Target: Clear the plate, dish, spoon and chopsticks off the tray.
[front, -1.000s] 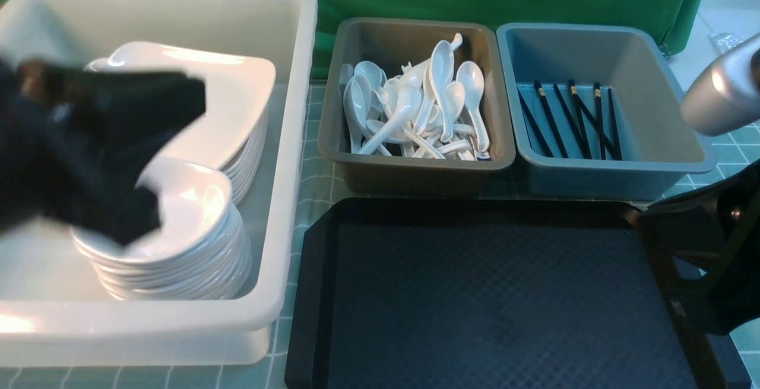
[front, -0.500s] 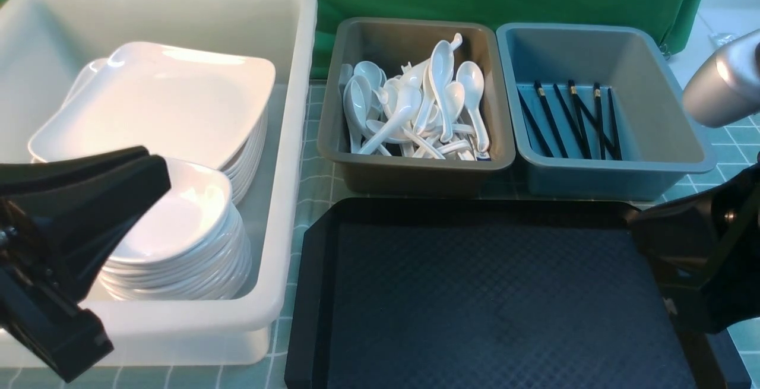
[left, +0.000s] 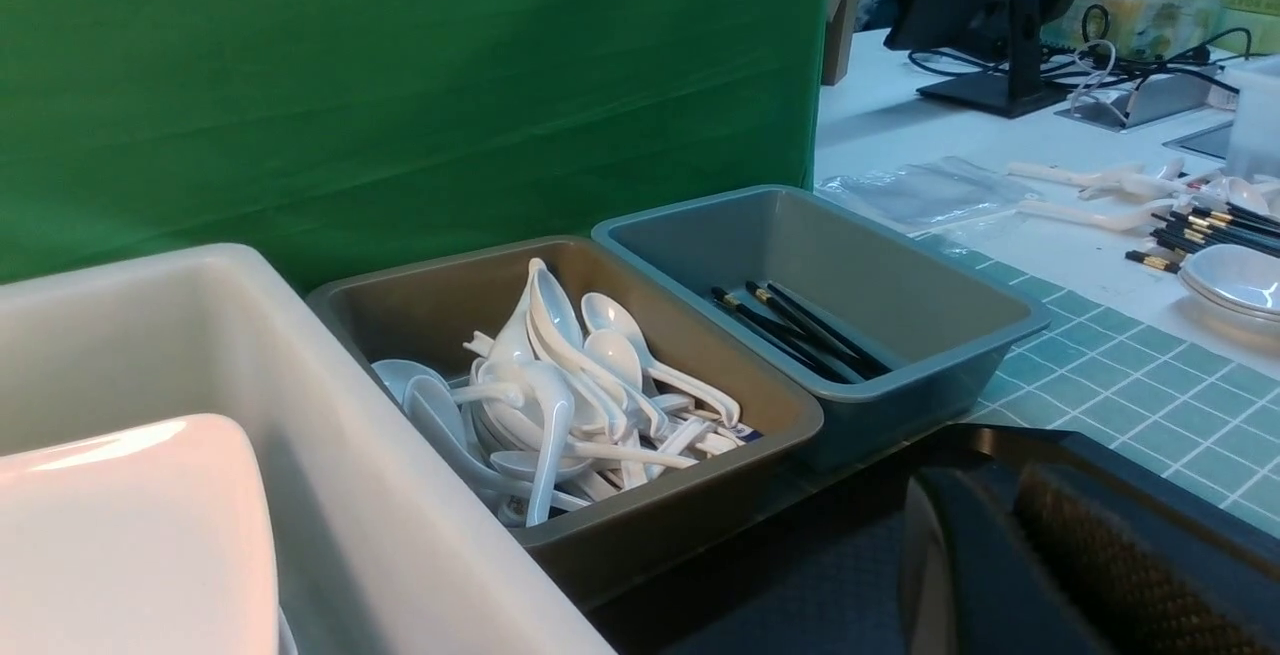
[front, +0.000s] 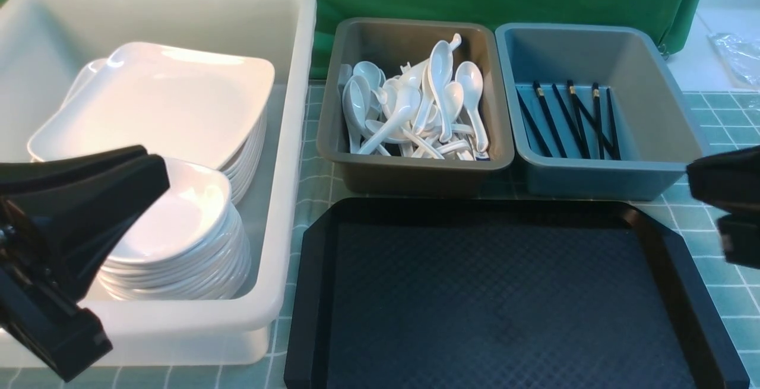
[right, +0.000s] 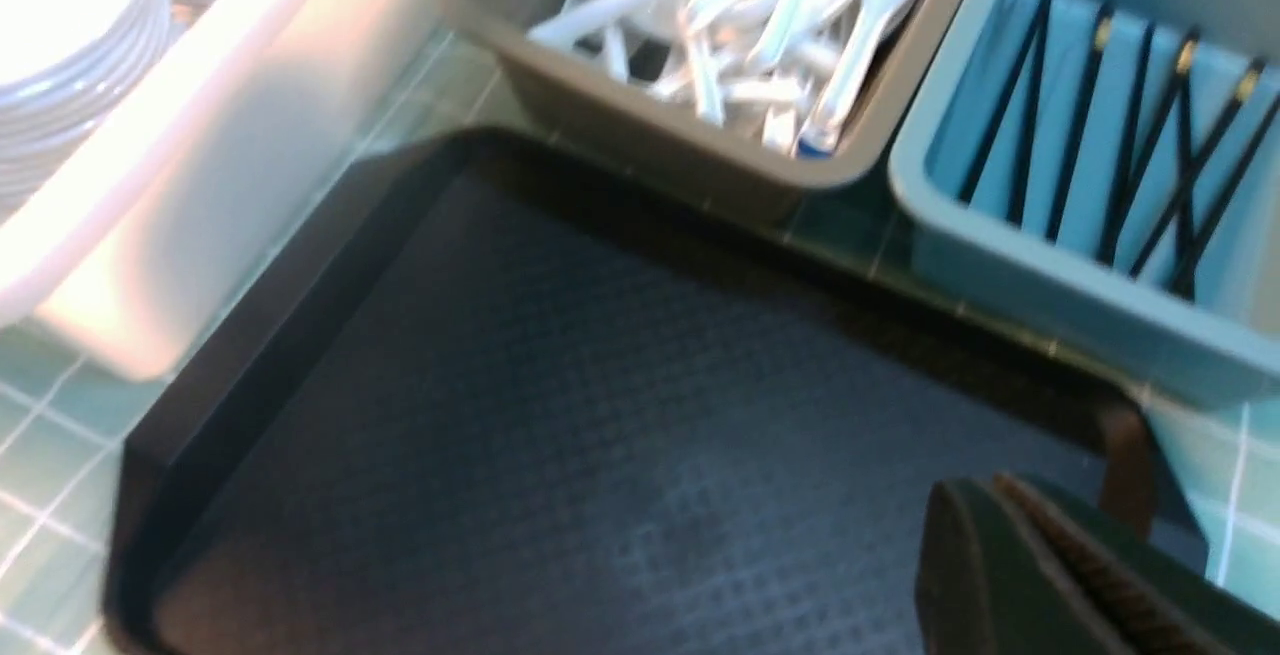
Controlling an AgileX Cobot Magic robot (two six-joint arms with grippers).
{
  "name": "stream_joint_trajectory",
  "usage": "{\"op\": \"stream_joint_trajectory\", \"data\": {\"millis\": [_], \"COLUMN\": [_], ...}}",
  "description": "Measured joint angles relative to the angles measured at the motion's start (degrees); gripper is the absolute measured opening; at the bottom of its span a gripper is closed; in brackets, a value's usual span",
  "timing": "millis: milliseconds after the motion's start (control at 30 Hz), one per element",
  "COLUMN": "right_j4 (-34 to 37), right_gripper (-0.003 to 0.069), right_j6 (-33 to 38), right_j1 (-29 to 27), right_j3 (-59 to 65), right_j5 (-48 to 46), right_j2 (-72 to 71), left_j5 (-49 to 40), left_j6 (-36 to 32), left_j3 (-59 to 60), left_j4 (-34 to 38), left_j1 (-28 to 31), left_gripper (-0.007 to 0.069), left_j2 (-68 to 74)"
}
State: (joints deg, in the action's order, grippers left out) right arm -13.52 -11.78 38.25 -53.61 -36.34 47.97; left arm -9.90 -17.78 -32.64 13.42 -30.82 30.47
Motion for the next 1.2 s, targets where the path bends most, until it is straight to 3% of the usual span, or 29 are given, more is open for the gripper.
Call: {"op": "stream_joint_trajectory", "data": {"millis": [133, 333, 500, 700, 1200], "right_j4": [9.58, 13.01, 13.13, 13.13, 13.52], "right_gripper": [0.0016, 0.0016, 0.0015, 0.0016, 0.0019], "right_j6": [10.84, 13.86, 14.23, 13.80, 14.64], "right_j1": [-11.65, -27.36, -36.30, -39.15, -39.15], "right_j3": [12.72, 33.01, 46.55, 53.95, 53.95], "right_j5": [12.69, 25.37, 30.98, 28.78, 23.92], "right_j2": [-7.86, -23.68, -35.76, -47.15, -47.87], "left_j5": [0.00, 0.00, 0.00, 0.00, -0.22], "left_j6": [0.00, 0.00, 0.00, 0.00, 0.00], "left_j3": [0.00, 0.00, 0.00, 0.05, 0.25], "left_j4": [0.00, -0.26, -0.33, -0.40, -0.40], "left_j1": [0.00, 0.00, 0.00, 0.00, 0.00], "left_gripper": [0.0064, 0.0069, 0.0074, 0.0081, 0.0092], "left_j2": [0.00, 0.00, 0.00, 0.00, 0.00]}}
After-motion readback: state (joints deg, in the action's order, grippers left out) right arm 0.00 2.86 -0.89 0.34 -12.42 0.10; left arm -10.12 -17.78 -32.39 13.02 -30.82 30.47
